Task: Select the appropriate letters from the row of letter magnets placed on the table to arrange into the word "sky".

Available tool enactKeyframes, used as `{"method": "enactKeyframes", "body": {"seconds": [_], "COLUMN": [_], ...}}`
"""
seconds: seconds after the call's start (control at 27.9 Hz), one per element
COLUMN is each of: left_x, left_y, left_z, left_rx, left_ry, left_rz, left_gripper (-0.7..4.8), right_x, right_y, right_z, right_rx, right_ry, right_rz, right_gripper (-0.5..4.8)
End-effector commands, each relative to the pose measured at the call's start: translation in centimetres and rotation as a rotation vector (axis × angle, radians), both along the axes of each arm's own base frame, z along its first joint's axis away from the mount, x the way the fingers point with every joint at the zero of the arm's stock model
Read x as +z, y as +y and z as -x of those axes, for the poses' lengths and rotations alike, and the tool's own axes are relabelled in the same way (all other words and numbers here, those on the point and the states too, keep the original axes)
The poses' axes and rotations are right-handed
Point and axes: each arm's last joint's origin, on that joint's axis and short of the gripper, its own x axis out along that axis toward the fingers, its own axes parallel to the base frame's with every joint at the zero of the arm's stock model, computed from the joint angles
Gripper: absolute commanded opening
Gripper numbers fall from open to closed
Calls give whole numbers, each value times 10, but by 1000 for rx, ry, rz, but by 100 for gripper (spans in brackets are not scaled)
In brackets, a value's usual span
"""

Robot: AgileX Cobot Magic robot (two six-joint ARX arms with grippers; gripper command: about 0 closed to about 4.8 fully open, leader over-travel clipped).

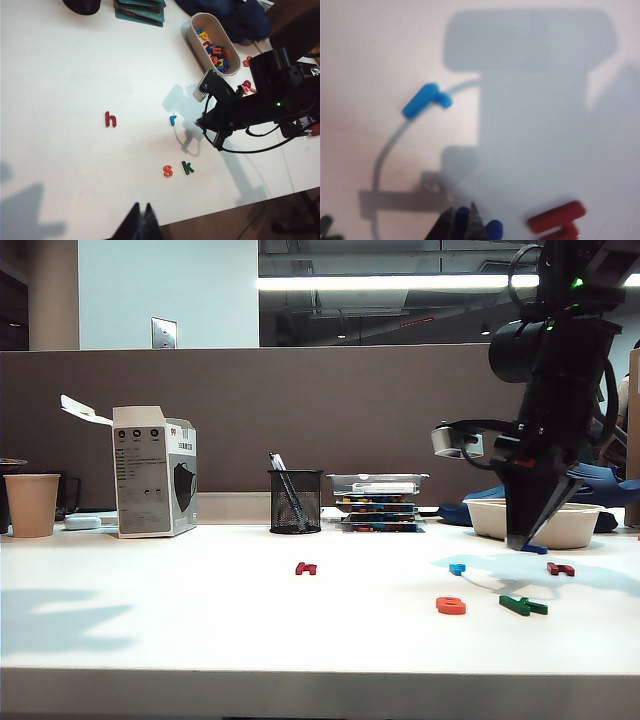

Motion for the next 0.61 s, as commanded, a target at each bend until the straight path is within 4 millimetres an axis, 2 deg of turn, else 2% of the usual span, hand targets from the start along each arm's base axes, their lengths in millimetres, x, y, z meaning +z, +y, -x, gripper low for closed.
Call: {"method": "enactKeyframes", "body": {"seconds": [0.04,0.43,0.61], "left_x": [2,2,2], "left_y": [1,1,1], "left_z": [0,1,1], "left_rx": [-1,-1,-1], "left_ry": [-11,-12,-12], "left_rz": [4,4,4], "left_gripper": [-5,-5,-5], "right_x": [4,20,9], "right_y": [0,-4,-9], "right_z": [6,19,41], "right_rx": [-22,-98,-125], "right_ry": [49,50,52], "right_rz": [-35,-50,-56], "right_gripper": [-5,-5,-5]}}
